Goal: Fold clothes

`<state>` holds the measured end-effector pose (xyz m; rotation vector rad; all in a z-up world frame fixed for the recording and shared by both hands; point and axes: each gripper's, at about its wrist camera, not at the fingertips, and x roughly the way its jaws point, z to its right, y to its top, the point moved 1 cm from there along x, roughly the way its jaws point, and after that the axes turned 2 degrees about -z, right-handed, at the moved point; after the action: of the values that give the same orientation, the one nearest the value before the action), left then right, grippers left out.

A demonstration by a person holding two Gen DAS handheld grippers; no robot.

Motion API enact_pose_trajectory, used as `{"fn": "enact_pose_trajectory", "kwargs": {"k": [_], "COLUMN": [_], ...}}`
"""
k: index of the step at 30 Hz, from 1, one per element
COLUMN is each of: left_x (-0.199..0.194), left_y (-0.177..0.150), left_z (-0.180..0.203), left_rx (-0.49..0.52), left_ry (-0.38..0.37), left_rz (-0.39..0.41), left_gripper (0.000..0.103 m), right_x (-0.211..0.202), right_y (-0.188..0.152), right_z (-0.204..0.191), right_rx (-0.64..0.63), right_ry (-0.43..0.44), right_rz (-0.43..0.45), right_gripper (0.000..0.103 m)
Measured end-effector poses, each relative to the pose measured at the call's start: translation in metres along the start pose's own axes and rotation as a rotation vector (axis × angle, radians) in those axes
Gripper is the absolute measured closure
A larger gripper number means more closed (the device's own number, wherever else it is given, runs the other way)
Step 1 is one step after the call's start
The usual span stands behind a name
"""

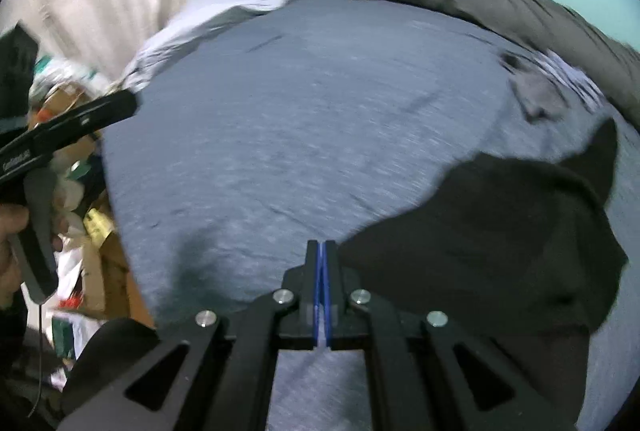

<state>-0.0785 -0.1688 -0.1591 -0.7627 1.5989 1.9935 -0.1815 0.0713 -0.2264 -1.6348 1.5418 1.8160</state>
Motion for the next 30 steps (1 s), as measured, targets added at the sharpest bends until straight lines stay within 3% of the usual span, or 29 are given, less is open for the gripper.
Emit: {"fn": "enact_pose_trajectory", "kwargs": {"k": [4, 8, 11, 18, 24, 30], "left_x": [0.023, 0.045, 0.063, 0.113, 0.161, 0.186], "left_y": [-0.005, -0.012, -0.017, -0.031, -0.045, -0.052], "left_z": [0.012, 0.028, 0.043, 0.074, 0.093, 0.112], "left_rx": [0.005, 0.030, 0.063, 0.110, 0.125, 0.145], "left_ry": [-0.028, -0.050, -0.085, -0.170, -0.165, -0.175], "left_rz": [-0.028, -0.052, -0.072, -0.159, -0.254, -0.280], "left_gripper": [0.000, 0.000, 0.000, 0.000, 0.000, 0.000], "right_x": [-0.006, -0.012, -0.020, -0.026, -0.024, -0.020], "right_y": [-0.018, -0.031, -0.041, -0.066, -0.086, -0.099], "right_z": [0.041, 0.073, 0.097, 0.148, 0.172, 0.188], "right_rx": [0.083, 0.158, 0.202, 0.288, 0.325, 0.359], "right_ry": [-0.066, -0.111, -0.137, -0.186, -0.196, -0.205], "right_rz": [0.007, 0.011, 0.022, 0.005, -0.010, -0.015], "right_gripper": [0.098, 0.072, 0.066, 0.064, 0.064, 0.064]}}
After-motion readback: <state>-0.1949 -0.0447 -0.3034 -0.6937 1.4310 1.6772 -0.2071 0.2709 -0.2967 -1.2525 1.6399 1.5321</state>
